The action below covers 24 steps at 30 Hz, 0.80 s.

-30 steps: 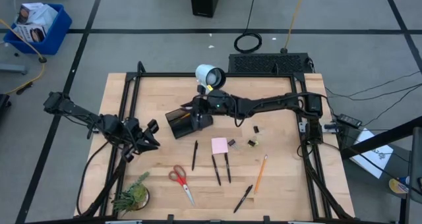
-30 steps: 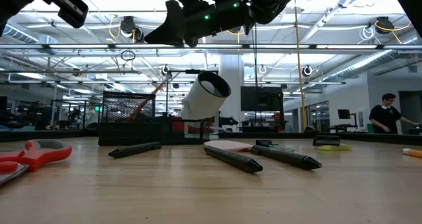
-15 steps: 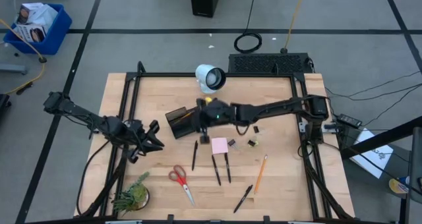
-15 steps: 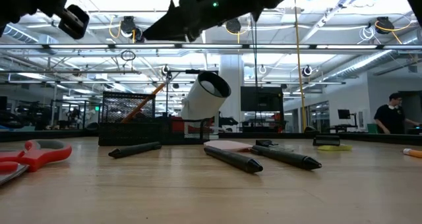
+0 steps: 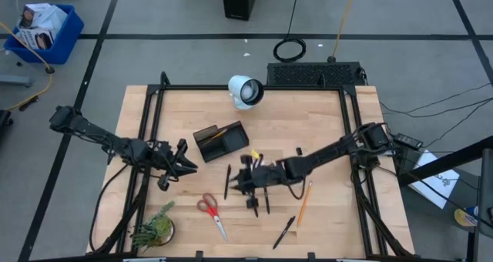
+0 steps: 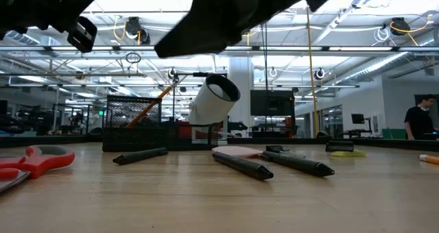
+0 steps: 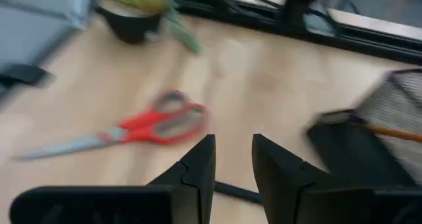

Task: Pick and place office supplies into organizer
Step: Put the black binder clip into the black desk organizer

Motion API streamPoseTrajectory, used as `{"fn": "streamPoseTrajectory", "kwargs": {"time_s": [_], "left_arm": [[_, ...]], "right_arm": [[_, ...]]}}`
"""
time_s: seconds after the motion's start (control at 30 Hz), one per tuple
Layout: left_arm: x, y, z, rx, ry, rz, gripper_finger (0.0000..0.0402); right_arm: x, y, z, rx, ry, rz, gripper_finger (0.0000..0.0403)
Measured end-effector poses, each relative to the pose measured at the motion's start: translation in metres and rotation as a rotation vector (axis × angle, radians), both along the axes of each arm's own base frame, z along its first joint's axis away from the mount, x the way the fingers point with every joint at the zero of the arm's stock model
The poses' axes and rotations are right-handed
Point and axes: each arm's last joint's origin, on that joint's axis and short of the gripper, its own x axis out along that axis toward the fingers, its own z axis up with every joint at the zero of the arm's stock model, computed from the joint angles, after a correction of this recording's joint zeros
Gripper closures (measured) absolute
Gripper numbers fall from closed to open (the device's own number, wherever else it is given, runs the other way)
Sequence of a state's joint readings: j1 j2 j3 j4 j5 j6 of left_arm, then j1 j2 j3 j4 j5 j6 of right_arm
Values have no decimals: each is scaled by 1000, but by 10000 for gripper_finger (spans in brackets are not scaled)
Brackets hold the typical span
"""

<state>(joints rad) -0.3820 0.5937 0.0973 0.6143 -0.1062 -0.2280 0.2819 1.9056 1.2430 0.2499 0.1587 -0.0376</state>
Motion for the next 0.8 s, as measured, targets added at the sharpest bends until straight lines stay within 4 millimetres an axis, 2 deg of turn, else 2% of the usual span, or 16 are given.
{"fn": "streamPoseTrajectory", "kwargs": {"time_s": [0.1,0.27,0.5,0.63,0.8], "left_arm": [[0,0,2,-59,-1,-12,339],[0,1,3,-125,-5,10,339],[0,3,7,-125,-48,67,339],[1,3,2,-110,6,98,339],[1,4,-3,-96,51,135,339]], "right_arm": [[-11,11,-14,47,9,25,314],[-24,27,-22,92,-55,106,314],[-42,33,-33,185,-73,101,314],[-67,30,-22,209,-27,108,314],[-114,18,-1,137,-103,-94,314]]}}
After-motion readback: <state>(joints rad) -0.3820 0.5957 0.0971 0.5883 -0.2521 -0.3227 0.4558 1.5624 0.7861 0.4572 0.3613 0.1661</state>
